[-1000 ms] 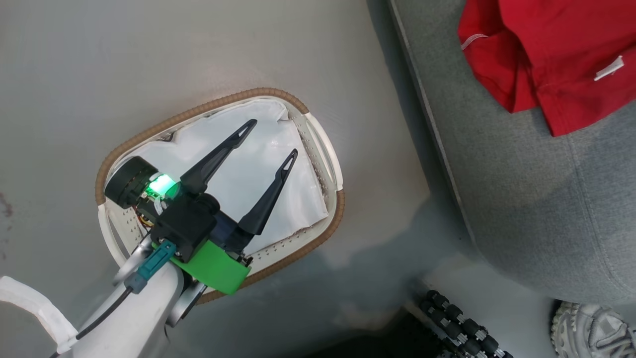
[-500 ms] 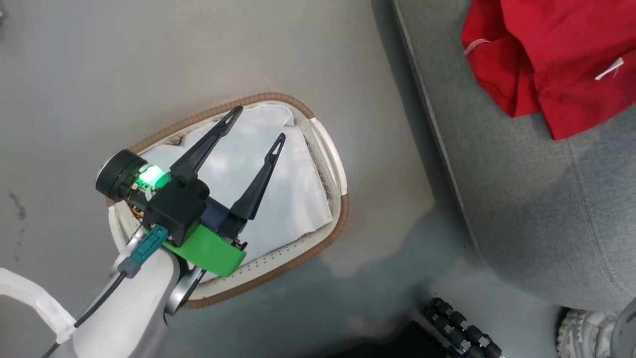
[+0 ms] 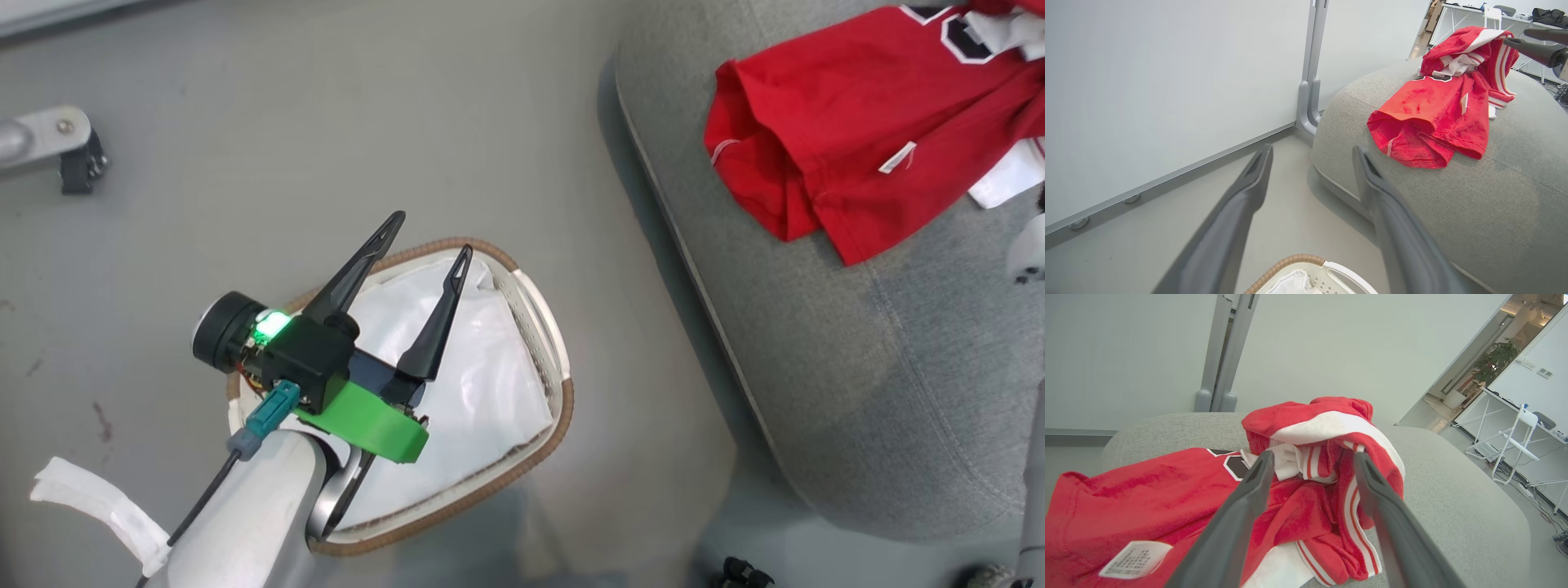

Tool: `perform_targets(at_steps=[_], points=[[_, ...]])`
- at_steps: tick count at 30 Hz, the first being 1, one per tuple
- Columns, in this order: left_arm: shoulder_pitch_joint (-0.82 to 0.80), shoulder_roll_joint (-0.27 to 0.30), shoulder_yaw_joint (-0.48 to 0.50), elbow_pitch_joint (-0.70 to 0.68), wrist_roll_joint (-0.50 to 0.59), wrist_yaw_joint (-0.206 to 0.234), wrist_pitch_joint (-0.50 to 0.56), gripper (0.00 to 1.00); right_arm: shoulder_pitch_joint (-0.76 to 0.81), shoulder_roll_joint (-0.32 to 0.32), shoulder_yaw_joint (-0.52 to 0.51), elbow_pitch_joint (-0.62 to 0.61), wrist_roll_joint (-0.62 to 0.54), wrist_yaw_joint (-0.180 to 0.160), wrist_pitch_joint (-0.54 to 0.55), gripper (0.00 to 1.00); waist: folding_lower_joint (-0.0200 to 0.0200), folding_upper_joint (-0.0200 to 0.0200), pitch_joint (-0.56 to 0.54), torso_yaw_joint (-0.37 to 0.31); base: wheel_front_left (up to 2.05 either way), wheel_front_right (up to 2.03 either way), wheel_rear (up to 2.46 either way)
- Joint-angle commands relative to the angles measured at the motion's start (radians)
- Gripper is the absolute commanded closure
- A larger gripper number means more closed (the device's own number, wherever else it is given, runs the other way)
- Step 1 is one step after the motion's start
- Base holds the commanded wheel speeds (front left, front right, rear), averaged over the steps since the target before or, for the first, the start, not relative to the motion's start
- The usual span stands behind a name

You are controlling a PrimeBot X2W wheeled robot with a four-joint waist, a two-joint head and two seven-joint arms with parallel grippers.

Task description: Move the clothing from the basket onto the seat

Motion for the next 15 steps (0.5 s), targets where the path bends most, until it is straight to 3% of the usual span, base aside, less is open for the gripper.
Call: perform_targets(at_steps=[1, 15], points=[[0.024, -0.009, 0.017, 0.013, 0.003, 0.0, -0.001, 0.0, 0.036, 0.011, 0.021, -0.02, 0.011, -0.002, -0.008, 0.0, 0.0, 0.0, -0.096, 0.009, 0.0, 0.0, 0.0], [0.147, -0.104, 0.279, 0.078, 0.06, 0.0, -0.001, 0.0, 0.195, 0.078, 0.272, -0.108, 0.184, -0.001, -0.017, 0.0, 0.0, 0.0, -0.251, 0.117, 0.0, 0.0, 0.0]])
